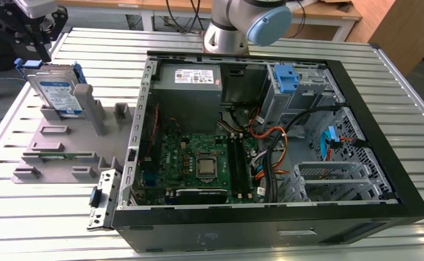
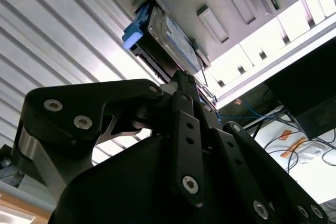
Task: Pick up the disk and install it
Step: 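Pick up the disk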
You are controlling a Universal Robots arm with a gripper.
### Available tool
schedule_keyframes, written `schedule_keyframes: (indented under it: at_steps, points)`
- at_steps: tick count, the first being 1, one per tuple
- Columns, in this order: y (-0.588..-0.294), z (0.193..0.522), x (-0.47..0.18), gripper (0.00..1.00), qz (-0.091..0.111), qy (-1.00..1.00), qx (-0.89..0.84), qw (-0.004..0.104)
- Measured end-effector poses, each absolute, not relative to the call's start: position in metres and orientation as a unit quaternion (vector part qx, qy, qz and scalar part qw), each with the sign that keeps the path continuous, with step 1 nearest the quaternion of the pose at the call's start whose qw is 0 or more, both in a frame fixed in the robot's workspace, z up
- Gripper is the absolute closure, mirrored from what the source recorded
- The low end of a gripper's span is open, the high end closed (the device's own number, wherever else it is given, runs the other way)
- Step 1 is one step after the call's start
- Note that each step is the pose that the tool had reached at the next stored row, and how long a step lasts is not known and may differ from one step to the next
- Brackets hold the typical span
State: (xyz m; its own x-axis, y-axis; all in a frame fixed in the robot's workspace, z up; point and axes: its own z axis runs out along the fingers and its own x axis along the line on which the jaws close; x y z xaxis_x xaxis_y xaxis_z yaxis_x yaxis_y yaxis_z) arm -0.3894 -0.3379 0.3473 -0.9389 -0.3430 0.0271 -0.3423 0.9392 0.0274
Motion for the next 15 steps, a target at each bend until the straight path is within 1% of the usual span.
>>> schedule_keyframes:
  at_steps: [15]
  points:
    - [-0.3379,0.3473,-0.3894,0.89,-0.011,-0.982,0.188,0.016]
